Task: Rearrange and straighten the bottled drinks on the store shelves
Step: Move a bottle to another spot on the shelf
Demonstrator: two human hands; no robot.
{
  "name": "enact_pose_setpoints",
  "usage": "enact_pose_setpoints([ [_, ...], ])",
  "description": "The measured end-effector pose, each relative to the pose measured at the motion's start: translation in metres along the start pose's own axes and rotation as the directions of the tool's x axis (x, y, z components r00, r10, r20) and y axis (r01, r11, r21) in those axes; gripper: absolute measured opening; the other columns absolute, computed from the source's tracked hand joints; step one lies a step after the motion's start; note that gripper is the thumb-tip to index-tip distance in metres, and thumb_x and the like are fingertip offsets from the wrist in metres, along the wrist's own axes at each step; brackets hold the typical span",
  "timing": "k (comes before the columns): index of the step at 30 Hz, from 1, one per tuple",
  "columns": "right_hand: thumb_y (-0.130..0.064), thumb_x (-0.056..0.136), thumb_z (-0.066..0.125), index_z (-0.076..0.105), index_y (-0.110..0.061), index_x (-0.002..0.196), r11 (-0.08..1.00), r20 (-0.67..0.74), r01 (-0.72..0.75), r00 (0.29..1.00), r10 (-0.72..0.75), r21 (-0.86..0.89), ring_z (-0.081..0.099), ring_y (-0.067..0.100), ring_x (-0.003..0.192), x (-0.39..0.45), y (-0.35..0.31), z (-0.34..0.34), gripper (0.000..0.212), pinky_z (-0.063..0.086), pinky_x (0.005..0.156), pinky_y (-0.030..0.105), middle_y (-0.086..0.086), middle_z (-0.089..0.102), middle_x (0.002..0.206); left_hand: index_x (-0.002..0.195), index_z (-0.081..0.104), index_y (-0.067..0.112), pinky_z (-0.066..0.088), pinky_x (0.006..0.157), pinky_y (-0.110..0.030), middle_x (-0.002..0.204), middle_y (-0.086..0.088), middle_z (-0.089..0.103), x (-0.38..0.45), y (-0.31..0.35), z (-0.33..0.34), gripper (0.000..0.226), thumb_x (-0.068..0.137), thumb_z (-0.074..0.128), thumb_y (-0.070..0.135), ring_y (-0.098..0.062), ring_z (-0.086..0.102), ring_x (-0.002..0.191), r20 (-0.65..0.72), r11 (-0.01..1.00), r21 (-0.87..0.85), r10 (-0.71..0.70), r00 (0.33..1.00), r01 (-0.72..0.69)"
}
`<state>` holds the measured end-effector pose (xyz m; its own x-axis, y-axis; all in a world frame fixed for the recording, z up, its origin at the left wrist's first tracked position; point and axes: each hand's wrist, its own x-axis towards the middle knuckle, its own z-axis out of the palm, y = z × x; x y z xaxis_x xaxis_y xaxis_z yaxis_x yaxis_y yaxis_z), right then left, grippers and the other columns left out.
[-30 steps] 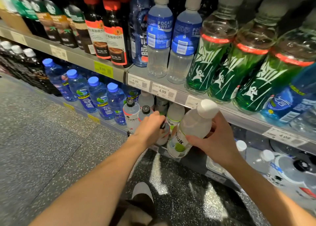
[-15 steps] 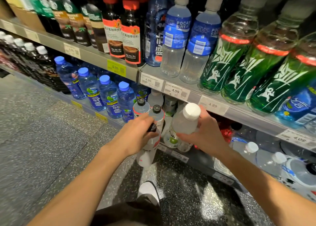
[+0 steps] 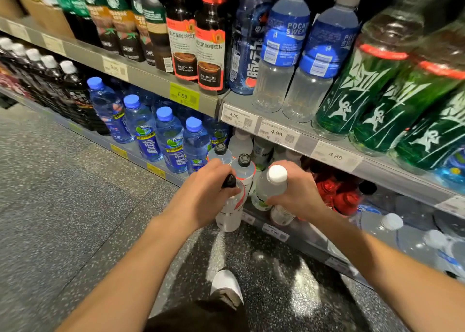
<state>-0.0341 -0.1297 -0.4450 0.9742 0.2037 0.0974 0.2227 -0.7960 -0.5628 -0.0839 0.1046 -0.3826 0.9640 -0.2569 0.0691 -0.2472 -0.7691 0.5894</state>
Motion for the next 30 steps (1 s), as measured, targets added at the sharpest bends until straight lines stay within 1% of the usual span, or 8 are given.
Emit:
enact_pose_setpoints([
  [3, -0.03, 0.047, 0.094, 0.056, -0.033, 0.113, 0.997, 0.028, -0.068, 0.997, 0.069, -0.021, 0.054, 0.018, 0.109, 0.004, 0.001, 0.006, 0.076, 0.04, 0.099, 0.045, -0.017, 0.053, 0.11, 0.098, 0.06, 0.016, 0.048, 0.082, -0.046, 0.099, 0.001, 0.053, 0.0, 0.002, 0.0, 0.016, 0.092, 0.065, 0.029, -0.025, 0.057, 0.092, 0.016, 1.0, 0.005, -0.009, 1.0, 0.009],
  [8, -0.031, 0.054, 0.094, 0.057, -0.028, 0.113, 0.991, 0.039, -0.106, 0.993, 0.109, -0.076, 0.053, 0.013, 0.095, 0.006, -0.002, 0.011, 0.071, 0.031, 0.071, 0.033, -0.01, 0.06, 0.103, 0.098, 0.061, 0.014, 0.049, 0.078, -0.045, 0.095, -0.001, 0.054, 0.003, 0.007, -0.001, 0.02, 0.093, 0.063, 0.033, -0.028, 0.059, 0.089, 0.008, 1.0, 0.02, -0.011, 1.0, 0.011],
  [13, -0.032, 0.059, 0.089, 0.051, -0.026, 0.115, 0.972, 0.07, -0.224, 0.971, 0.229, -0.067, 0.056, 0.029, 0.098, 0.012, -0.005, 0.0, 0.069, 0.047, 0.084, 0.041, 0.003, 0.063, 0.097, 0.099, 0.061, 0.013, 0.049, 0.079, -0.048, 0.095, -0.001, 0.054, 0.005, 0.01, 0.001, 0.022, 0.093, 0.063, 0.034, -0.029, 0.059, 0.089, -0.009, 1.0, 0.013, 0.002, 1.0, -0.002],
  [20, -0.027, 0.069, 0.087, 0.043, -0.019, 0.113, 0.967, 0.155, -0.221, 0.958, 0.24, -0.127, 0.052, 0.027, 0.093, 0.014, -0.014, -0.009, 0.063, 0.047, 0.076, 0.038, 0.0, 0.052, 0.099, 0.103, 0.059, 0.02, 0.049, 0.079, -0.047, 0.096, 0.003, 0.05, 0.008, 0.019, 0.005, 0.015, 0.094, 0.063, 0.031, -0.029, 0.058, 0.09, -0.036, 0.999, -0.008, 0.032, 0.999, -0.033],
  [22, -0.026, 0.068, 0.088, 0.045, -0.017, 0.119, 0.977, 0.105, -0.164, 0.978, 0.179, -0.137, 0.055, 0.028, 0.098, 0.009, -0.013, -0.008, 0.067, 0.048, 0.076, 0.037, 0.003, 0.056, 0.107, 0.105, 0.059, 0.019, 0.048, 0.079, -0.048, 0.097, 0.002, 0.049, 0.009, 0.022, 0.006, 0.016, 0.094, 0.062, 0.03, -0.03, 0.057, 0.092, -0.04, 0.999, 0.009, 0.04, 0.998, -0.04],
  [26, -0.016, 0.066, 0.082, 0.053, -0.005, 0.131, 0.98, -0.084, 0.102, 0.99, -0.117, -0.169, 0.058, 0.035, 0.108, -0.004, -0.016, -0.007, 0.072, 0.051, 0.088, 0.042, 0.013, 0.062, 0.117, 0.108, 0.059, 0.018, 0.048, 0.077, -0.048, 0.098, 0.002, 0.049, 0.009, 0.029, 0.005, 0.016, 0.095, 0.062, 0.027, -0.032, 0.057, 0.092, -0.07, 0.998, 0.02, 0.061, 0.996, -0.06],
  [28, -0.021, 0.071, 0.072, 0.052, -0.015, 0.134, 0.98, -0.052, 0.199, 0.979, -0.199, 0.004, 0.055, 0.023, 0.12, -0.019, -0.03, -0.015, 0.067, 0.045, 0.1, 0.035, 0.002, 0.06, 0.126, 0.11, 0.059, 0.019, 0.049, 0.075, -0.047, 0.1, 0.002, 0.049, 0.009, 0.034, 0.002, 0.017, 0.095, 0.061, 0.026, -0.031, 0.058, 0.092, -0.073, 0.995, 0.031, 0.095, 0.993, -0.093],
  [30, -0.025, 0.073, 0.076, 0.045, -0.025, 0.139, 0.942, 0.094, 0.212, 0.965, -0.243, 0.261, 0.047, 0.003, 0.128, -0.039, -0.044, -0.026, 0.073, 0.04, 0.105, 0.027, -0.012, 0.053, 0.134, 0.112, 0.057, 0.019, 0.05, 0.072, -0.048, 0.102, 0.002, 0.049, 0.01, 0.044, 0.0, 0.017, 0.096, 0.058, 0.027, -0.032, 0.06, 0.09, -0.066, 0.988, 0.061, 0.144, 0.987, -0.14],
])
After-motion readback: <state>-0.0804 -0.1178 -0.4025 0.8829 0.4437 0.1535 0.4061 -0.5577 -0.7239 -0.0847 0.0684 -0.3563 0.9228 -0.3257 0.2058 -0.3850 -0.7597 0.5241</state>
